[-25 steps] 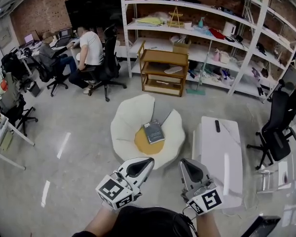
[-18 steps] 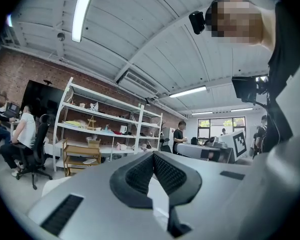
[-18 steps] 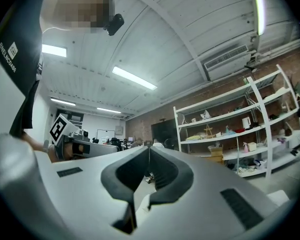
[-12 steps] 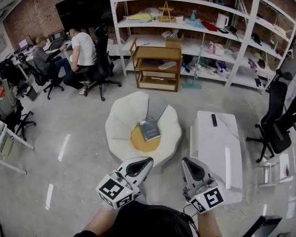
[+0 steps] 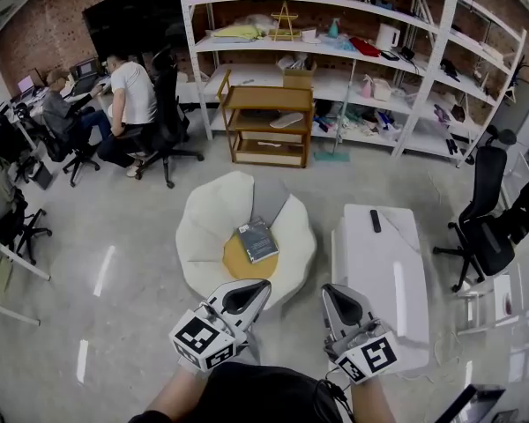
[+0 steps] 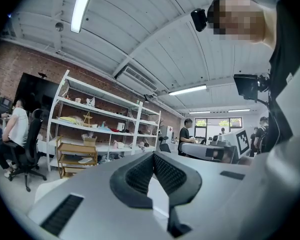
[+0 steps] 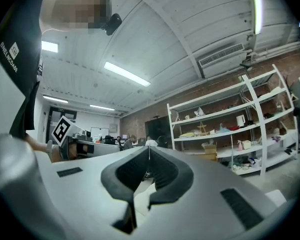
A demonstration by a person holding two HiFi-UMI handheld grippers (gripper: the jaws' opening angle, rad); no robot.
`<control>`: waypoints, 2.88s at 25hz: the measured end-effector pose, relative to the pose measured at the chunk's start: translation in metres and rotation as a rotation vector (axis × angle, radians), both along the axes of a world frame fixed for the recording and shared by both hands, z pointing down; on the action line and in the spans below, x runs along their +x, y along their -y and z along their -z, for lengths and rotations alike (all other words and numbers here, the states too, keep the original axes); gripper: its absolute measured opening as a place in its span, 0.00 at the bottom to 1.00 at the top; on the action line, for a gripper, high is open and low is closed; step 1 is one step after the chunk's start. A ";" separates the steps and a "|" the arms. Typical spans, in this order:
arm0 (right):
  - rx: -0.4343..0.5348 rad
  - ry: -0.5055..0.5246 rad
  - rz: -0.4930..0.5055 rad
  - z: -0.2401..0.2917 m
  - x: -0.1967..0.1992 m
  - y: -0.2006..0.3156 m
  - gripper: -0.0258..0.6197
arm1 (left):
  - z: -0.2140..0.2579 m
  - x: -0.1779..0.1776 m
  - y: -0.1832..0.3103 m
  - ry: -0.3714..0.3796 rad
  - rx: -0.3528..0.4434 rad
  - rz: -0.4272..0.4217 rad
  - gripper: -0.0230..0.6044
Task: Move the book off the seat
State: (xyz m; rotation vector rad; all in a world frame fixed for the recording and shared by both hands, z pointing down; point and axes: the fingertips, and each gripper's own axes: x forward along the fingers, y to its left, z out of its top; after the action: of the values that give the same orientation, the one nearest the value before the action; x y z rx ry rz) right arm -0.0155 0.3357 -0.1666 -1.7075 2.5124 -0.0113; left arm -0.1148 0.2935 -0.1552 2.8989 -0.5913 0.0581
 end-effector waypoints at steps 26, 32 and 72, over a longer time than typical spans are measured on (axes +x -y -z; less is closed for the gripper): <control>-0.162 0.020 -0.060 -0.044 -0.029 0.238 0.06 | -0.053 -0.054 0.240 0.000 -0.136 0.002 0.04; -0.187 0.019 -0.064 -0.051 -0.047 0.290 0.06 | -0.062 -0.080 0.291 -0.014 -0.165 0.024 0.04; -0.405 0.101 0.231 -0.148 -0.020 0.446 0.07 | -0.167 -0.057 0.397 0.105 -0.371 0.294 0.04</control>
State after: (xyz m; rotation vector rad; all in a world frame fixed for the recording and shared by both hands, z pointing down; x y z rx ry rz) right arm -0.0356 -0.1107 -0.0183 -1.4695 2.7496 -0.6472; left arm -0.1719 -0.1038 0.0123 2.4391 -0.9109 0.2523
